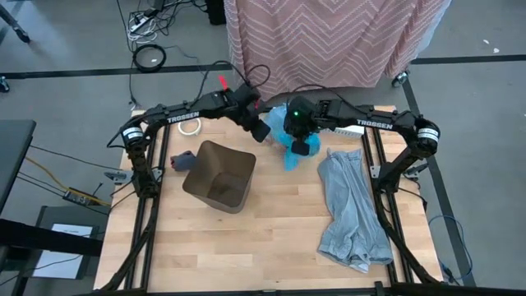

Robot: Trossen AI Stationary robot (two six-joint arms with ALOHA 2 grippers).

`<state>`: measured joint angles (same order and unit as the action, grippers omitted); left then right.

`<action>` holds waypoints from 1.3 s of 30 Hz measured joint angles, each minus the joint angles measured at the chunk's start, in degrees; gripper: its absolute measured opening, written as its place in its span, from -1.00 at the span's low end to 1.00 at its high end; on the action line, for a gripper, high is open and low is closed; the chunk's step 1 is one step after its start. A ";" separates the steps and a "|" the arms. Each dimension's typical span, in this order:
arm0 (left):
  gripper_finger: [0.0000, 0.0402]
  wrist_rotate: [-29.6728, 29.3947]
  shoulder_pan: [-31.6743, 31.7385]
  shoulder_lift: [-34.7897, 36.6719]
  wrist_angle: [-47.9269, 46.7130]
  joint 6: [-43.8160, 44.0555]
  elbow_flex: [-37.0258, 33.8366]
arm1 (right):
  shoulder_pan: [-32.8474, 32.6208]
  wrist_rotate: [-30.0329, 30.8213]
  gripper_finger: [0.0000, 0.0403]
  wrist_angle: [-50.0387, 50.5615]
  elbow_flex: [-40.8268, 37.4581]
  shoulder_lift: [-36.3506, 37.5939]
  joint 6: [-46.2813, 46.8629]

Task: Place trash/remove bag and relplace
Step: Remove the blue trash bag from the black trash bin

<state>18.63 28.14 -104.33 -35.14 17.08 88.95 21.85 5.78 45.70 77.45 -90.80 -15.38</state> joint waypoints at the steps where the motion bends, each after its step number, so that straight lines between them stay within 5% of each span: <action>1: -0.98 0.41 0.00 0.00 -0.04 -0.08 -0.05 | 0.00 -0.02 -0.99 -0.10 0.01 0.00 0.43; 6: -0.83 2.21 0.04 0.04 -1.07 -2.08 1.55 | 0.00 -1.64 -0.77 0.62 2.79 0.00 1.51; 13: -0.49 7.19 0.07 0.26 -3.15 -9.02 4.92 | -0.66 -1.50 0.00 3.91 10.51 0.02 1.85; 18: -0.27 3.82 0.30 0.26 -11.87 -13.65 9.01 | -0.87 3.36 0.40 8.99 16.48 0.02 1.81; 28: -0.15 -4.92 0.26 0.24 -31.98 -22.30 21.80 | -0.90 3.42 0.43 24.22 27.10 0.02 -1.74; 39: -0.15 -3.98 0.28 0.24 -35.14 -24.27 30.30 | -0.88 -0.05 0.37 32.10 38.64 0.11 -2.51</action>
<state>14.66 28.42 -104.09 -70.28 -7.19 119.26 20.96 5.73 77.81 116.09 -90.69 -17.90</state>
